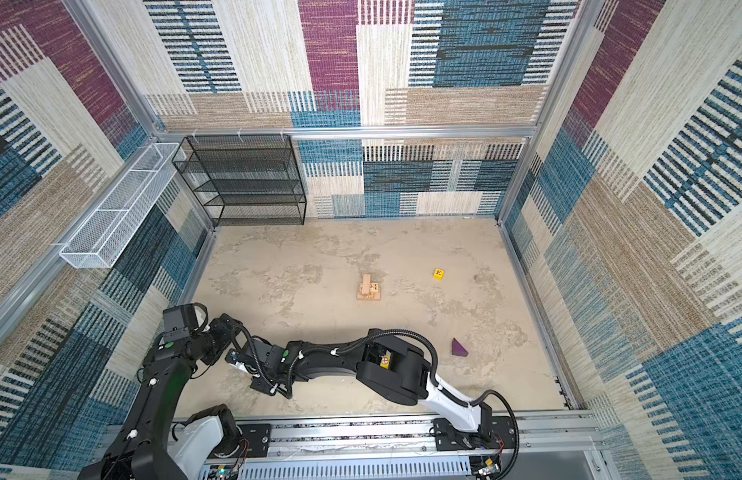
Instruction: Build the wood block tower
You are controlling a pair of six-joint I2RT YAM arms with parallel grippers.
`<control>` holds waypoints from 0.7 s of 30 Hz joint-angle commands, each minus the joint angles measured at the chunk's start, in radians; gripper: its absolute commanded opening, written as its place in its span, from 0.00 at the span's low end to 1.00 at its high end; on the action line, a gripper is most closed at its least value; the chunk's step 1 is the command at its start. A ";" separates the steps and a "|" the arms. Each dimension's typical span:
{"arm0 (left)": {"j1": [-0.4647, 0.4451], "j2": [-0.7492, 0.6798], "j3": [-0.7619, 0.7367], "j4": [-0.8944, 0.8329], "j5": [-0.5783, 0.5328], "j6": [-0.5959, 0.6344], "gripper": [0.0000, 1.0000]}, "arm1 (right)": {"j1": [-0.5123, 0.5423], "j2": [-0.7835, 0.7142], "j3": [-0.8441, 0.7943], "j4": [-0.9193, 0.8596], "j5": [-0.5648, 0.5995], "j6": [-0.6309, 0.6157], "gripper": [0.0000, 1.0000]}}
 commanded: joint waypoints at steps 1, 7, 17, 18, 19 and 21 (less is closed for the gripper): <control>0.002 0.002 -0.002 0.019 0.016 0.008 0.82 | 0.001 0.006 0.011 -0.007 0.009 -0.003 0.16; 0.002 0.002 -0.003 0.022 0.018 0.008 0.82 | 0.001 0.001 0.012 -0.006 0.031 0.005 0.27; 0.002 0.003 -0.005 0.029 0.028 0.010 0.82 | 0.002 -0.002 0.013 -0.008 0.043 0.003 0.33; 0.001 0.003 -0.006 0.032 0.031 0.010 0.81 | 0.001 -0.001 0.014 -0.009 0.044 0.002 0.35; 0.001 0.002 -0.007 0.034 0.033 0.010 0.81 | 0.002 -0.001 0.015 -0.011 0.048 0.001 0.37; 0.002 0.003 -0.007 0.035 0.035 0.010 0.81 | 0.001 -0.005 0.015 -0.011 0.058 0.001 0.38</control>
